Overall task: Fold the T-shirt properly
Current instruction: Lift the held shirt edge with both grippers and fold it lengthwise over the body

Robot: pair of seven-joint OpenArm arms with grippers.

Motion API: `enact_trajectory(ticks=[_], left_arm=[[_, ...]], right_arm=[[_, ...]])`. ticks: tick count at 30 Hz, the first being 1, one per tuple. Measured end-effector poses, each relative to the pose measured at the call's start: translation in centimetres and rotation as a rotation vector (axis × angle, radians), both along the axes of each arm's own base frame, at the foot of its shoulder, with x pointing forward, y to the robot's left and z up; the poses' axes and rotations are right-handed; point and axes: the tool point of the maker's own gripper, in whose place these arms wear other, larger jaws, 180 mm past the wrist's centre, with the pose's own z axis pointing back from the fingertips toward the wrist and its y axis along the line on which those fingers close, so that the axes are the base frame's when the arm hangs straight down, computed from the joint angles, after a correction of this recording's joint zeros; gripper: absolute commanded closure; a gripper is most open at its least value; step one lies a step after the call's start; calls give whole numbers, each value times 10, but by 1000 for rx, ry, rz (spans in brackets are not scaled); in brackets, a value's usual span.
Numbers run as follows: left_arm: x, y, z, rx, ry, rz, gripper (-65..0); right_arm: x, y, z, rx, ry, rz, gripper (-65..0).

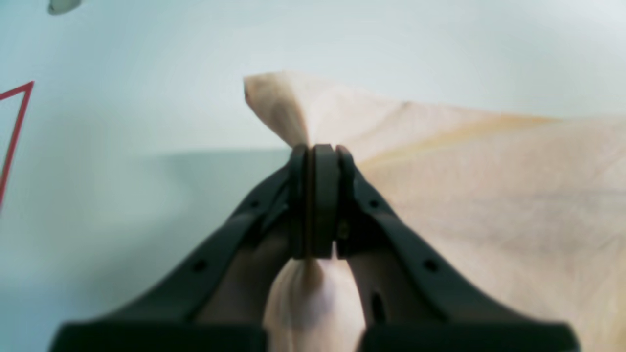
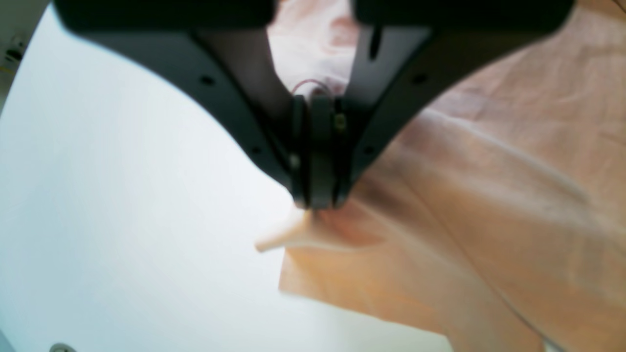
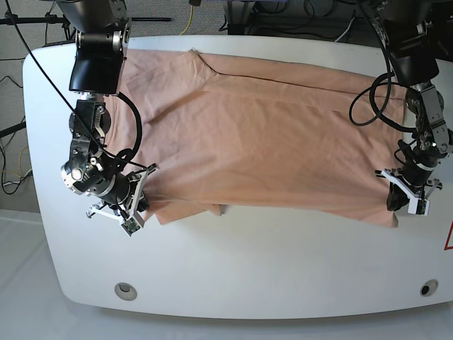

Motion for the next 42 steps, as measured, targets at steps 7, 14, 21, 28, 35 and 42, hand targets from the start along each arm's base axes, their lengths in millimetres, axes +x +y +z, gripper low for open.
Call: enact_trajectory(ticks=[7, 14, 21, 28, 35, 42], left_arm=[[-13, -2, 1, 27, 6, -16, -3], [-31, -14, 1, 56, 10, -79, -1], [-58, -18, -13, 52, 59, -92, 0], [-84, -17, -19, 48, 90, -92, 0], [-104, -12, -1, 45, 56, -87, 0], [-114, -10, -3, 70, 65, -97, 0]], right_arm=[[-7, -6, 3, -18, -11, -5, 0], [-23, -14, -8, -38, 26, -21, 0], [-48, -23, -6, -70, 35, -45, 0], [-78, -20, -5, -95, 41, -29, 0], [-110, -19, -9, -119, 61, -12, 0], [-125, -17, -11, -142, 81, 9, 0]])
